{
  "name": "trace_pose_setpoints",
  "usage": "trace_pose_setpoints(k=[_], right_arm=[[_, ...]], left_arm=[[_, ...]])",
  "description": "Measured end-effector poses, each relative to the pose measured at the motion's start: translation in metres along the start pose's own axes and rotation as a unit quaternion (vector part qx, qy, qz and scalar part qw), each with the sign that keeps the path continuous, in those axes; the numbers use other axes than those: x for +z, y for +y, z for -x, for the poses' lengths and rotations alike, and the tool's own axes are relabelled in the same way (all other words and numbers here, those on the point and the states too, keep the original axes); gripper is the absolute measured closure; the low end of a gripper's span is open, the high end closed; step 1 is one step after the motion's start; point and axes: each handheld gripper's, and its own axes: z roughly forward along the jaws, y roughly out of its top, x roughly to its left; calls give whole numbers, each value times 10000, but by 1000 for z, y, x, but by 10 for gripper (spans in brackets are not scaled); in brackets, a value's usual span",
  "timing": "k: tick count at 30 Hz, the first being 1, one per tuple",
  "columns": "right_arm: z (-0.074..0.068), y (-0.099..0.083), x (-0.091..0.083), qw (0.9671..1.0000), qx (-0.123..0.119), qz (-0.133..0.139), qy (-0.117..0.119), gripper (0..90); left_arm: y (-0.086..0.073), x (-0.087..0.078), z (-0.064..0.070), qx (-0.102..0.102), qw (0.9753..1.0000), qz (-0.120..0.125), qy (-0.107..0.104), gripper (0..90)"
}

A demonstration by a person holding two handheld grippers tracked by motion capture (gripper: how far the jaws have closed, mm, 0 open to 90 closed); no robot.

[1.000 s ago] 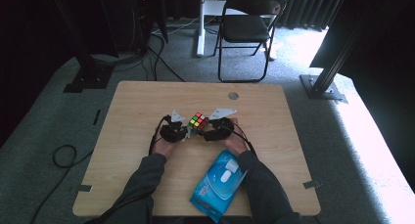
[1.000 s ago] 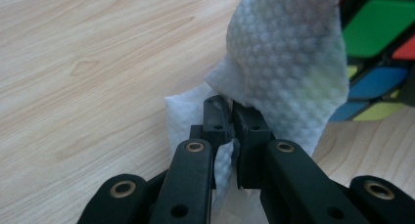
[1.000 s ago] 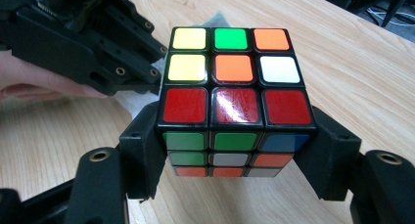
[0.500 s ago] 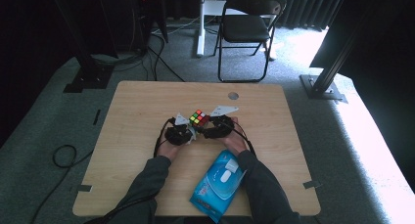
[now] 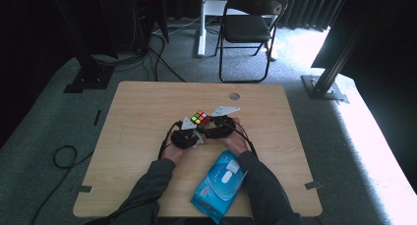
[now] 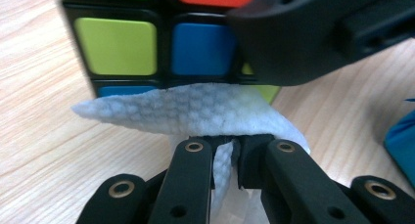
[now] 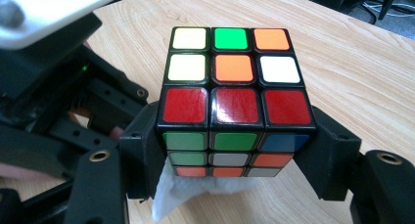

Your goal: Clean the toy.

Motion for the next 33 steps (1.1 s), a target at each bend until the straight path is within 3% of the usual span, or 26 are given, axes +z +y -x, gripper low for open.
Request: trace_pose_setpoints(k=[7, 12, 24, 33], right_arm=[[0, 0, 0, 10000, -13, 3, 29, 342], [-1, 0, -1, 10000, -16, 19, 53, 343], [-1, 1, -1, 9999, 48, 53, 86, 343], [0, 2, -1, 9999, 81, 82, 97, 343]], left_arm=[[-2, -8, -19, -353, 9990, 77, 249, 849], [-4, -10, -26, -511, 9982, 143, 294, 849], [-1, -1, -12, -233, 9997, 71, -27, 849], [0, 0, -6, -129, 9998, 93, -110, 849]])
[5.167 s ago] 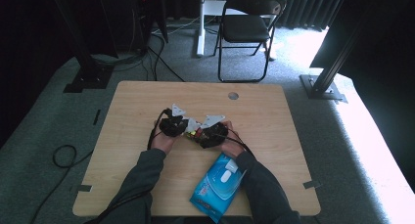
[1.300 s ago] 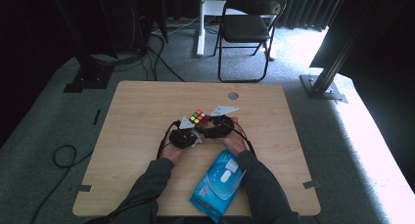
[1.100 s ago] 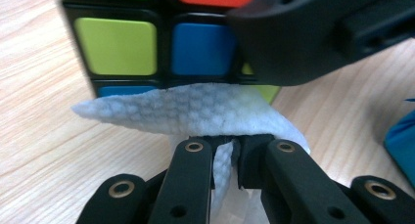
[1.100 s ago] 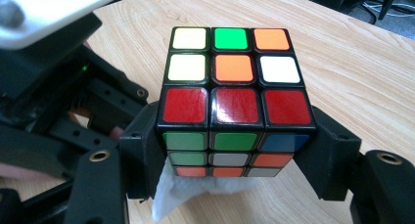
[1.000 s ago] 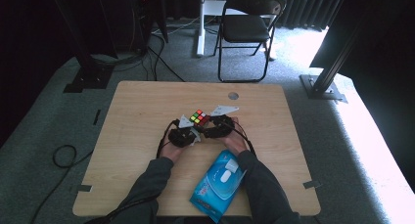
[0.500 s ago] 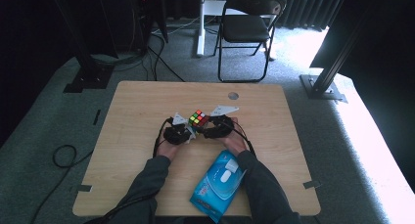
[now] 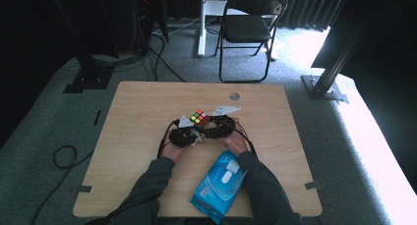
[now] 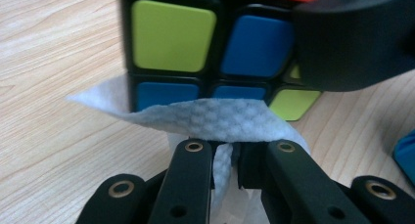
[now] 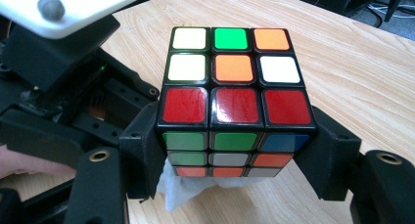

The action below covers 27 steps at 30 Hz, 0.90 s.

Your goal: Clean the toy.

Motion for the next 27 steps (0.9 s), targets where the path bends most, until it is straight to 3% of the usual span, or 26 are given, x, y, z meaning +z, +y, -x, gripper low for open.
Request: trace_pose_setpoints(k=[16, 21, 27], right_arm=[[2, 1, -1, 9999, 78, 66, -106, 343], [2, 0, -1, 9999, 77, 37, -124, 342], [3, -1, -1, 9999, 76, 15, -127, 343]], left_arm=[[3, 2, 11, 220, 9995, 47, -241, 847], [2, 0, 8, 165, 9998, 54, -119, 842], [0, -6, -3, -52, 9999, 131, 15, 843]])
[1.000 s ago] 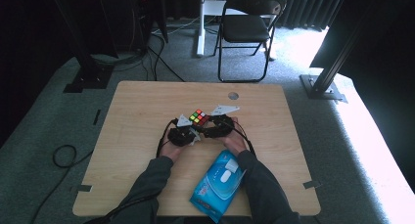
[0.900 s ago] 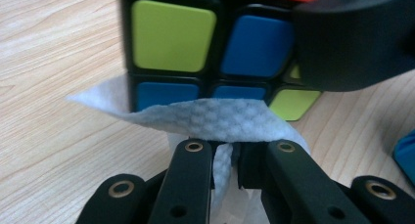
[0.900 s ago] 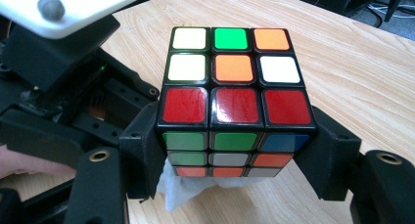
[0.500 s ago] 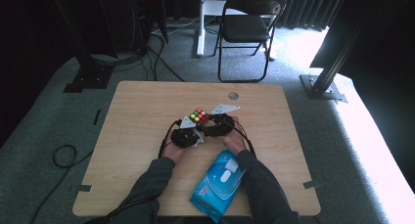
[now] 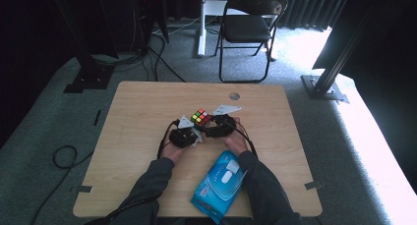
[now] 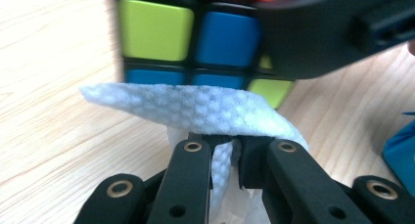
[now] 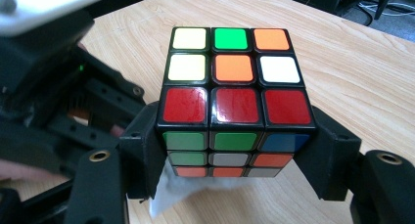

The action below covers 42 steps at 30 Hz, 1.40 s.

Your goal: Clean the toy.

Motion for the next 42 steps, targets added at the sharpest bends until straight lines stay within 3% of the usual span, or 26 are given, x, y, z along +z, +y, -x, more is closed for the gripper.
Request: trace_pose_setpoints(k=[3, 12, 16, 27, 33, 38, 42], right_arm=[[0, 0, 0, 10000, 14, 2, 9, 343], [1, -2, 0, 10000, 23, -31, -17, 343], [1, -2, 0, 10000, 17, -59, -34, 342], [1, -4, 2, 9999, 11, -108, -91, 342], [1, -4, 2, 9999, 14, -112, -109, 342], [1, -4, 2, 9999, 9, -123, -108, 342], [1, -4, 2, 9999, 5, -127, -110, 342]], left_arm=[[-1, -4, -6, -142, 9999, 72, 40, 843], [-4, -14, -21, -521, 9976, 188, 423, 842], [-5, -18, -24, -575, 9969, 206, 490, 842], [-7, -20, -23, -490, 9972, 139, 541, 836], [-12, -15, -18, -220, 9978, -120, 614, 808], [-15, -17, -16, -125, 9968, -202, 757, 758], [-15, -22, -16, -57, 9949, -245, 979, 613]])
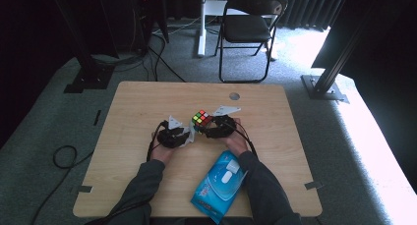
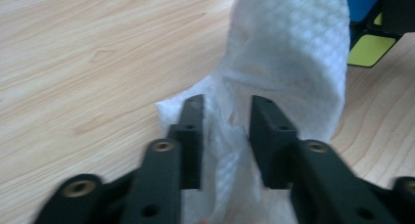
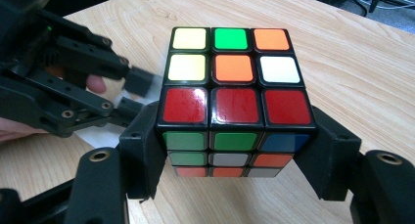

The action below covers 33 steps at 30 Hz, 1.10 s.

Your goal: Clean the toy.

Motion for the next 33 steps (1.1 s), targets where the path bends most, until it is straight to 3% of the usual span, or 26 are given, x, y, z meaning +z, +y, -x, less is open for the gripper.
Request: trace_pose_setpoints(k=[1, 2, 3, 8, 13, 17, 20, 23, 27, 33], right_arm=[[0, 0, 0, 10000, 0, 0, 0, 342], [0, 0, 0, 10000, 2, -2, 1, 342], [0, 0, 0, 10000, 5, -11, 0, 342], [-1, 0, 1, 10000, -9, -25, 2, 342], [-1, -1, 1, 10000, -22, -36, 12, 342], [-1, -1, 2, 10000, -21, -40, 10, 342], [-1, -1, 2, 10000, -22, -35, 11, 342], [-1, 0, 1, 10000, -15, -25, 13, 342], [-1, 1, 1, 10000, -19, -18, 11, 342], [-2, 6, 1, 10000, -45, 31, 31, 343]], left_arm=[[0, 0, 0, 0, 10000, 0, 0, 579], [0, -2, 0, 30, 9999, -53, 127, 579], [0, -3, 0, 41, 9998, -71, 191, 516], [-5, -8, 0, 32, 9991, -196, 379, 433], [-12, -6, 1, -57, 9989, -356, 304, 346], [-16, -1, 3, -60, 9985, -485, 259, 346], [-16, 2, 3, -69, 9982, -564, 176, 395], [-15, 2, 4, -68, 9982, -591, 81, 561], [-11, 2, 10, 159, 9981, -603, 14, 784], [-4, 0, 25, 378, 9983, -416, -163, 843]])
